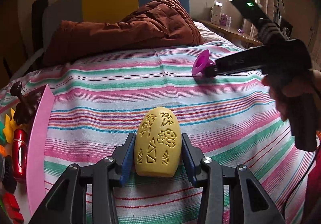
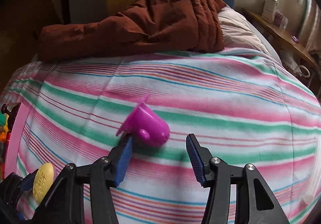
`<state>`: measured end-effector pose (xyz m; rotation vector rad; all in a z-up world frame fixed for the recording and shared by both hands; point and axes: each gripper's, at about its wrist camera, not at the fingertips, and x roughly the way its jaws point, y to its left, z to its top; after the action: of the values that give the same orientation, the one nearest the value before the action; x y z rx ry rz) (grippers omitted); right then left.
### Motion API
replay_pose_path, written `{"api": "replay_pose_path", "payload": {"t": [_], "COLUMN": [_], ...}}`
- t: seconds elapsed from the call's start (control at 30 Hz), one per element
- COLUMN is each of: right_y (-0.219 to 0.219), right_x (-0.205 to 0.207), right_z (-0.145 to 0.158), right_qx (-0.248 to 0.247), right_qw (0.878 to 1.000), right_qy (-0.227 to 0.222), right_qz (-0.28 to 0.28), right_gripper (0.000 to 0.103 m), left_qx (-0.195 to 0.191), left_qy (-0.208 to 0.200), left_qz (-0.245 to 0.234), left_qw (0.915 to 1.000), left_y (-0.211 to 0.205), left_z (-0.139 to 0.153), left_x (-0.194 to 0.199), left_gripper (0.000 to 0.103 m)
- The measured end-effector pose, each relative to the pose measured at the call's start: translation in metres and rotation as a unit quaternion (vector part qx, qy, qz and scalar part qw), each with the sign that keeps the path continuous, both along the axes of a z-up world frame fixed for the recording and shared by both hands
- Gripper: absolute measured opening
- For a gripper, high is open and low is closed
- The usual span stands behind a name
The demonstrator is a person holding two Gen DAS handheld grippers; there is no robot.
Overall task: Organize rigid objects
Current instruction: 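Grasp the magenta suction-cup toy with the right tool while the left tool holds the yellow soap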
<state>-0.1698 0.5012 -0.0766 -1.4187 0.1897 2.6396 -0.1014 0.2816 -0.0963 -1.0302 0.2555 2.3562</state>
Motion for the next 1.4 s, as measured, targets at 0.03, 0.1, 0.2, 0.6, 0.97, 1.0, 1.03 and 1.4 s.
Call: {"api": "replay_pose_path", "payload": {"t": [0.03,0.1,0.2,0.6,0.97,1.0,1.03,1.4], "right_y": [-0.001,-0.004,-0.008,-0.03,-0.028,-0.026,-0.024,-0.021], "right_x": [-0.003,-0.008,-0.007,0.046,0.044,0.043,0.043,0.062], "right_z": [-0.001,-0.005,-0.006,0.022,0.007,0.003,0.0,0.018], "right_qx": [-0.003,-0.01,-0.019,-0.019,-0.015,-0.02,-0.027,-0.057], "right_qw": [1.0,1.0,1.0,0.999,1.0,1.0,1.0,0.998], "right_qy": [0.002,-0.002,0.0,-0.005,-0.009,-0.01,-0.01,0.016], "right_qz": [0.004,0.004,0.007,0.035,0.001,0.0,-0.001,0.012], "right_gripper": [0.053,0.041,0.036,0.023,0.059,0.059,0.058,0.021], "left_qx": [0.0,0.001,0.003,0.002,0.0,0.001,0.001,0.001], "left_qy": [0.001,0.002,0.003,0.004,0.006,0.006,0.005,0.006], "left_qz": [0.0,0.0,0.0,0.0,0.0,0.0,0.0,0.0], "left_qw": [1.0,1.0,1.0,1.0,1.0,1.0,1.0,1.0], "left_y": [0.0,0.0,-0.001,-0.001,0.0,0.0,0.0,0.0], "left_z": [0.0,0.0,-0.001,0.0,0.0,0.0,0.0,0.0], "left_x": [0.0,0.0,0.001,0.001,0.002,0.002,0.002,0.002], "left_gripper": [0.044,0.044,0.044,0.044,0.044,0.044,0.044,0.044]}}
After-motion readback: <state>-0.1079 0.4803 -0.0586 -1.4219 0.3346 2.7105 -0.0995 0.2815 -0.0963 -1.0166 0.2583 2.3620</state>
